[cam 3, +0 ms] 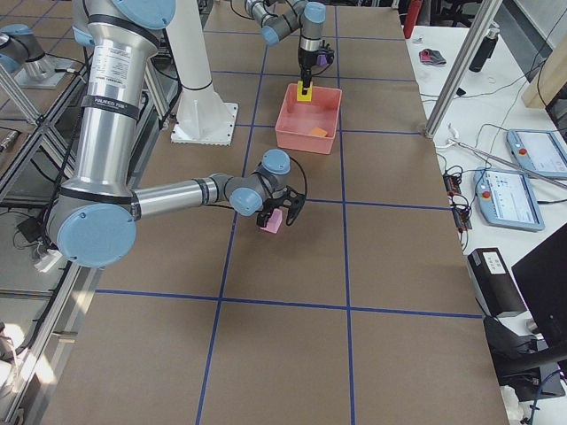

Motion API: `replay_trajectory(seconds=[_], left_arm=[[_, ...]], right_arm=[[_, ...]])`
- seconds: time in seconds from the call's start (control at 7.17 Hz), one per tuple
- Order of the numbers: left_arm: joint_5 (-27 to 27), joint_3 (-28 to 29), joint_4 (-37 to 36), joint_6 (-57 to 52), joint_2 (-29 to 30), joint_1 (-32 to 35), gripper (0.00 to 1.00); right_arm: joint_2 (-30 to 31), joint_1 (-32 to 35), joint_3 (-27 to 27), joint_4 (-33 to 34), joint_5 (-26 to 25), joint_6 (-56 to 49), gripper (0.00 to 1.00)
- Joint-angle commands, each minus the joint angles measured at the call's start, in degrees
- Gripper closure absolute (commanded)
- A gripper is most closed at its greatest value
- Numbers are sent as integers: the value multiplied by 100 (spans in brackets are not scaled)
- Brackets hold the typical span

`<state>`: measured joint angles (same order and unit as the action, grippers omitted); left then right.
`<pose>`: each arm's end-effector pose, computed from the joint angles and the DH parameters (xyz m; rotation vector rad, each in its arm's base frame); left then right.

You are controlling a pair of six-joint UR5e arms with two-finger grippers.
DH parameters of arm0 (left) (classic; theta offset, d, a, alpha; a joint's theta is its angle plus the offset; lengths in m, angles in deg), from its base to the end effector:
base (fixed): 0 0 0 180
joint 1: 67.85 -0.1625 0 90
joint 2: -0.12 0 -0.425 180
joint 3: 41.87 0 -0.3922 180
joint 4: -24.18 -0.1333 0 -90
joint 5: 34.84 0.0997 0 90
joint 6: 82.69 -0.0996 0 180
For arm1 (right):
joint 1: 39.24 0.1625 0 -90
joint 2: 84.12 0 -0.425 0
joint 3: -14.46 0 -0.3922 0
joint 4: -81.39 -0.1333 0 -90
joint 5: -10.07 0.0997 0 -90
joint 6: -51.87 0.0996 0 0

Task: Place blocks into pink bin with both arms
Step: 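Carry yellow cube into bin with left gripper while right grasps pink cube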

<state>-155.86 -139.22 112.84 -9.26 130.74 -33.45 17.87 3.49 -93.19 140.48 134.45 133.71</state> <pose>0.5063 -0.4460 0.1799 -0.1196 0.9342 -0.0676 -0.2643 -0.3491 0.5462 -0.2585 -0.8114 0.3754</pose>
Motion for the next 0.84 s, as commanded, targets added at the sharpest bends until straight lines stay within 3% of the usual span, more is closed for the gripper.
replay_trajectory(seconds=[0.0,0.14,0.28,0.42,0.56,0.7], left_arm=[[123,277,29,-13,7,-171,76],[158,434,47,-31,7,-249,46],[202,497,55,-48,-1,-319,30],[202,480,47,-57,-1,-311,7],[202,375,47,-57,-1,-250,1],[167,235,47,-83,-10,-58,1]], right_arm=[[-65,121,-238,50,94,7,100],[-83,435,-640,111,165,7,100],[-518,630,-1001,721,366,7,100],[-2036,806,-1013,2380,429,16,100],[-3757,721,-883,4285,299,51,100],[-4653,415,-812,5053,150,434,100]])
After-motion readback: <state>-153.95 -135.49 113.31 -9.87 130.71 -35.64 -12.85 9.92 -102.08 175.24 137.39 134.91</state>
